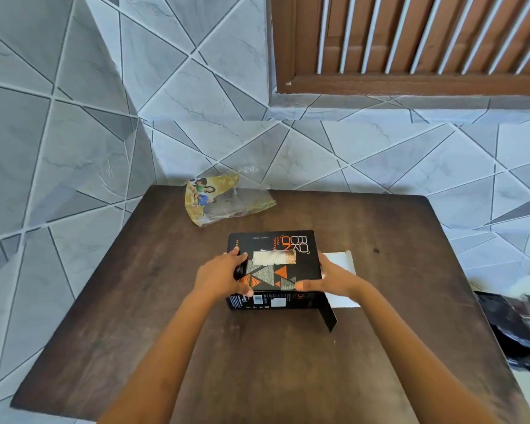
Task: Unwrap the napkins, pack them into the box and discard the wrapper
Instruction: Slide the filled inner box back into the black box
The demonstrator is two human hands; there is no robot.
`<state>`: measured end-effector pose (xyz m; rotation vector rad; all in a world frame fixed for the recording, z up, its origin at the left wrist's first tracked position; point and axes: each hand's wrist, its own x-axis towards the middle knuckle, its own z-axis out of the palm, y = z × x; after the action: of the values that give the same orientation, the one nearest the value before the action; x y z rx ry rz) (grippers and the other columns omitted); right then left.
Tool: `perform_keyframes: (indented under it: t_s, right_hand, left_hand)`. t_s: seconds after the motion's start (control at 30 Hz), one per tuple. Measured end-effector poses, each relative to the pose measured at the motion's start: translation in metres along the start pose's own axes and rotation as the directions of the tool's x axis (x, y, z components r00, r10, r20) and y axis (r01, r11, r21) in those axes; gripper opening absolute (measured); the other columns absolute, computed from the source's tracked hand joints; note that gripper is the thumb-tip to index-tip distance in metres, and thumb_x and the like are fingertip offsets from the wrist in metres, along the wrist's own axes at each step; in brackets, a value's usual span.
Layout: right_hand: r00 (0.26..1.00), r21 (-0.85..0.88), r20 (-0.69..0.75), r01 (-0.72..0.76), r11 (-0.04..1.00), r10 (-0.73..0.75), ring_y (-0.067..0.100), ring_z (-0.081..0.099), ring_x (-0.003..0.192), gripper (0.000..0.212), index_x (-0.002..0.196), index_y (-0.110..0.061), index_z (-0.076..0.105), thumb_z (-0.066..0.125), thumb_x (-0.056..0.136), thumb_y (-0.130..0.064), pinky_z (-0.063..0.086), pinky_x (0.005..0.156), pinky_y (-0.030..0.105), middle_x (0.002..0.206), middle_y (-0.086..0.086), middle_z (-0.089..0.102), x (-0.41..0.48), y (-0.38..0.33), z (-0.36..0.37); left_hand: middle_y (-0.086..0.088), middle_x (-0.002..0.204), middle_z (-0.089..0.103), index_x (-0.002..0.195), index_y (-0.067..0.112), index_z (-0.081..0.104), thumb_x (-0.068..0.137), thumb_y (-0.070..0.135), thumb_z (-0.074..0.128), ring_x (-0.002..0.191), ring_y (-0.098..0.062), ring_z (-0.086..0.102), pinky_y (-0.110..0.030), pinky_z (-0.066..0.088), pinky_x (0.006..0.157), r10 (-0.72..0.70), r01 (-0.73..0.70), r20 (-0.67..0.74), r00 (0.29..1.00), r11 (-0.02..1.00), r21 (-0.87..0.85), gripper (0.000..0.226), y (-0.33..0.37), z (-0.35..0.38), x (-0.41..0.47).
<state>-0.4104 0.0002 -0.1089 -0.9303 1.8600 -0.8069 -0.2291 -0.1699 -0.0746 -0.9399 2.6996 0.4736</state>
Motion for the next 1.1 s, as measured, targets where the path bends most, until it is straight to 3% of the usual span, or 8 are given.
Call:
perform_keyframes:
  t_s: [0.1,0.2,0.37,0.53,0.63,0.87,1.0,1.1]
  right_hand:
    - [1.000,-0.066,0.014,0.010,0.998,-0.009,0.011,0.022,0.134,0.108,0.143,-0.032,0.006,0.081,0.066,-0.029,0.021,0.115,0.037,0.142,-0.013,0.025,-0.010,0.023,0.002]
    - [0.998,-0.230,-0.065,-0.035,0.973,0.021,0.021,0.013,0.141,0.116,0.144,-0.036,-0.003,0.080,0.064,-0.032,0.021,0.116,0.044,0.151,-0.006,0.011,-0.010,0.034,0.001]
    - [0.983,-0.641,-0.139,0.003,0.768,-0.119,0.025,0.015,0.143,0.104,0.145,-0.023,0.012,0.078,0.066,-0.031,0.024,0.111,0.044,0.158,0.001,-0.003,-0.007,0.029,-0.014]
    - [0.938,-0.601,-0.292,-0.026,0.799,-0.189,0.028,0.046,0.127,0.091,0.144,-0.019,0.020,0.075,0.072,-0.031,0.031,0.110,0.051,0.147,0.003,0.040,0.007,0.023,-0.017]
    - [0.913,-0.506,-0.338,0.028,0.862,-0.228,0.024,0.057,0.117,0.073,0.128,-0.017,0.035,0.077,0.069,-0.032,0.040,0.101,0.049,0.130,-0.001,0.058,0.015,0.019,-0.014]
    - [0.918,-0.159,-0.358,0.118,0.980,-0.169,0.024,0.045,0.130,0.098,0.146,-0.020,-0.001,0.070,0.079,-0.009,0.043,0.100,0.036,0.142,0.007,0.045,0.017,0.033,0.005]
    - [0.887,-0.090,-0.453,0.049,0.995,-0.085,0.023,0.041,0.132,0.081,0.143,-0.020,0.024,0.071,0.078,-0.021,0.035,0.107,0.039,0.142,0.004,0.046,0.014,0.045,-0.002]
    - [0.767,-0.251,-0.641,-0.201,0.947,-0.007,0.028,0.044,0.127,0.065,0.132,-0.021,0.043,0.067,0.077,-0.045,0.036,0.105,0.048,0.139,0.005,0.048,0.008,0.059,-0.011]
  left_hand:
    - [0.006,0.157,0.015,0.144,0.029,0.023,0.069,0.048,0.073,0.142,-0.020,0.023,-0.044,0.036,0.108,0.034,-0.034,0.003,0.999,0.999,-0.018,0.092,-0.003,0.000,0.002]
    - [0.006,0.156,0.015,0.144,0.029,0.023,0.069,0.050,0.072,0.142,-0.019,0.022,-0.044,0.034,0.109,0.054,-0.054,-0.002,0.999,0.998,-0.024,0.092,-0.007,0.000,0.002]
    - [0.009,0.156,0.015,0.144,0.031,0.023,0.070,0.049,0.072,0.143,-0.017,0.021,-0.043,0.035,0.109,0.062,-0.063,-0.015,0.998,0.997,-0.048,0.090,-0.009,0.002,0.002]
    - [0.009,0.156,0.015,0.143,0.030,0.026,0.069,0.045,0.074,0.143,-0.015,0.018,-0.042,0.030,0.111,0.057,-0.060,-0.034,0.998,0.992,-0.113,0.089,-0.010,0.003,-0.001]
    - [0.011,0.155,0.016,0.142,0.031,0.027,0.069,0.044,0.075,0.143,-0.014,0.018,-0.042,0.030,0.111,0.048,-0.053,-0.046,0.998,0.990,-0.133,0.088,-0.010,0.002,-0.002]
    - [0.014,0.154,0.019,0.141,0.033,0.030,0.066,0.046,0.076,0.143,-0.012,0.018,-0.042,0.030,0.111,0.045,-0.059,-0.072,0.996,0.977,-0.206,0.088,-0.014,0.008,-0.001]
    - [0.014,0.154,0.018,0.141,0.034,0.029,0.066,0.046,0.075,0.143,-0.011,0.017,-0.043,0.029,0.111,0.048,-0.064,-0.075,0.996,0.973,-0.220,0.088,-0.016,0.009,0.001]
    - [0.014,0.154,0.018,0.141,0.034,0.028,0.067,0.048,0.074,0.143,-0.011,0.016,-0.043,0.029,0.111,0.051,-0.066,-0.073,0.996,0.972,-0.225,0.089,-0.017,0.010,0.001]
